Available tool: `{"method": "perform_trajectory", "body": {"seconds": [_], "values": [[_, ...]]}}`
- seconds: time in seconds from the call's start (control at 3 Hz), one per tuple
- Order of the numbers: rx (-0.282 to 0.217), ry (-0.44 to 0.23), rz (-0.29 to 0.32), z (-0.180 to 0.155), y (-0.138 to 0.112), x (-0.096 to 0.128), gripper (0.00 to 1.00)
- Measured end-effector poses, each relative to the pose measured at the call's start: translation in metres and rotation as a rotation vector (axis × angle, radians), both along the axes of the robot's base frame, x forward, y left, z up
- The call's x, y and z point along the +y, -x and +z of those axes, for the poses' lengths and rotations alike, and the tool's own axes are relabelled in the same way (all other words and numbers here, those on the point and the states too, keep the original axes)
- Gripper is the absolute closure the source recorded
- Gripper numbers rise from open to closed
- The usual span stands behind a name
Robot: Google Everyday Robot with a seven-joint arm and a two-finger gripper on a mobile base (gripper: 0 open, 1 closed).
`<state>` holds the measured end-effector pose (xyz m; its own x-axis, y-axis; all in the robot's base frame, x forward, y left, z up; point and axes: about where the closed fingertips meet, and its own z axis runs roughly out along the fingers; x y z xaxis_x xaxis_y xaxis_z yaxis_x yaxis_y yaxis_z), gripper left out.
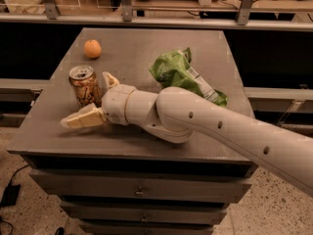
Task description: Knock orange can over
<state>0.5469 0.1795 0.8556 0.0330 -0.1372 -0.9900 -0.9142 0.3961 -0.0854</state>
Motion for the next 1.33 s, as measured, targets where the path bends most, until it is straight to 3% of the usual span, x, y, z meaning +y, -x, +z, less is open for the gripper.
{"method": "perform_trajectory", "body": {"seconds": [1.0, 1.33], "values": [[0.013, 0.029, 0.008, 0.003, 0.004, 0.006, 0.72], [0.072, 0.128, 0.039, 0.019, 0.021, 0.023, 1.00]]}}
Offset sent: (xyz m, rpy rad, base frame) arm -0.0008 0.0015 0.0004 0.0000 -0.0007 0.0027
